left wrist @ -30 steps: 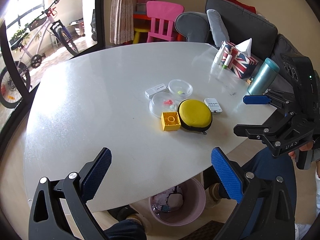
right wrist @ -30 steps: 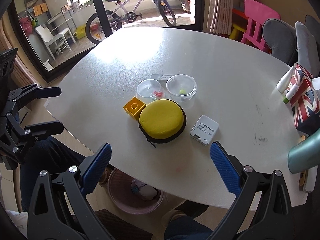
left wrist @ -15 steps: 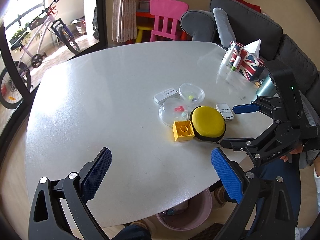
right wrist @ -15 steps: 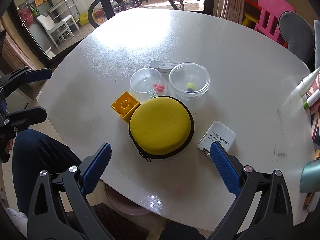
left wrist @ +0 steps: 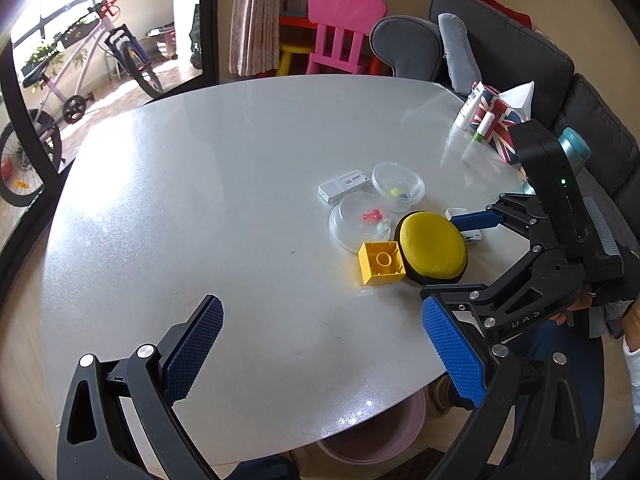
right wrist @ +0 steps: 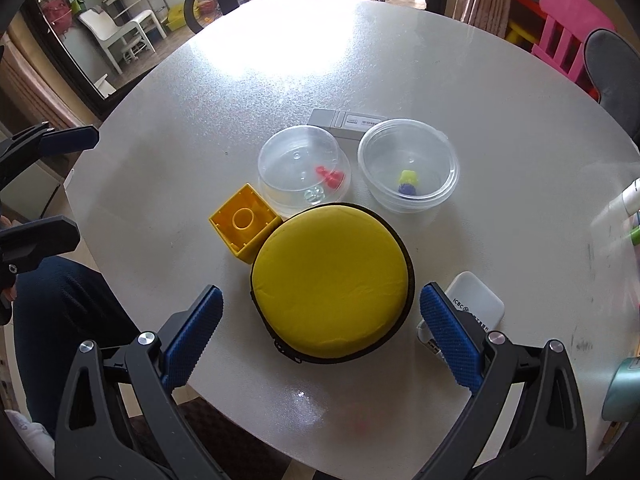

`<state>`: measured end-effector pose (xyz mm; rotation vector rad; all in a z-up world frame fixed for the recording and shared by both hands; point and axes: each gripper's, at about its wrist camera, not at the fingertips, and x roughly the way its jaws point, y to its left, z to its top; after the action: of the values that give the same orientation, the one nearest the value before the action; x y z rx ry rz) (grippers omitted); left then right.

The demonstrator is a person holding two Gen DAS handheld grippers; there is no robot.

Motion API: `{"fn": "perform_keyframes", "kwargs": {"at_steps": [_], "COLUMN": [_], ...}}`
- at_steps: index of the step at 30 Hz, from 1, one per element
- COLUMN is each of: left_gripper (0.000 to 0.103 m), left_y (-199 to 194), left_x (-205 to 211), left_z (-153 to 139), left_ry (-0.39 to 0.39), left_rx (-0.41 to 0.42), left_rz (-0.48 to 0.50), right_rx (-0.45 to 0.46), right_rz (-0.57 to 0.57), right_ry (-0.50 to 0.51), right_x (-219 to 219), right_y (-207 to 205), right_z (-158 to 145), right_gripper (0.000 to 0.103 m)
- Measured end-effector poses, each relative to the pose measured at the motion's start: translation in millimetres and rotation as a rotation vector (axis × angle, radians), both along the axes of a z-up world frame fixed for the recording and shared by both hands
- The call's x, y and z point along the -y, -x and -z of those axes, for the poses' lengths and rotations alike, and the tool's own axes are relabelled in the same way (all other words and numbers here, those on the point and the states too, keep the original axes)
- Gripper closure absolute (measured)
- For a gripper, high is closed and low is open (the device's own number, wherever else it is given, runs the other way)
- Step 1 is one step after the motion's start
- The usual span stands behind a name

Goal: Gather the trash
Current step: 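Close the right tool on the yellow round zippered case and lift it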

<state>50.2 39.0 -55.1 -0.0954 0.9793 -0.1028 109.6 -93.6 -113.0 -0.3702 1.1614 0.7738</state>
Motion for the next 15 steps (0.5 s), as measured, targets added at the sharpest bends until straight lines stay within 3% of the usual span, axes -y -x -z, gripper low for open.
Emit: {"fn": "perform_keyframes", "kwargs": {"at_steps": [4,8,15], "left_gripper": [0.007,0.007,0.007], "left_y": [-0.3,-1.4,-3.4], "left_x": [-1.3,-0.2,3.6], "left_z": [1.2,2.8,4.0], "left_ry": [0.002,0.003,0.003], "left_rx": [-0.002,-0.004,-0.004], "left_rz": [0.0,0.004,0.011], "right_rx": [-0.001,0.014,0.026], "right_rz": [-0.002,0.001,0.009], "right_ry": [-0.004,0.004,-0.014], "right_x": [-2.9,-3.3,1.2], "right_y": [-3.8,-4.2,-5.7], "right_z": [4.0,3.3,-2.0], "right_gripper": [0.008,0.022,0.023]}}
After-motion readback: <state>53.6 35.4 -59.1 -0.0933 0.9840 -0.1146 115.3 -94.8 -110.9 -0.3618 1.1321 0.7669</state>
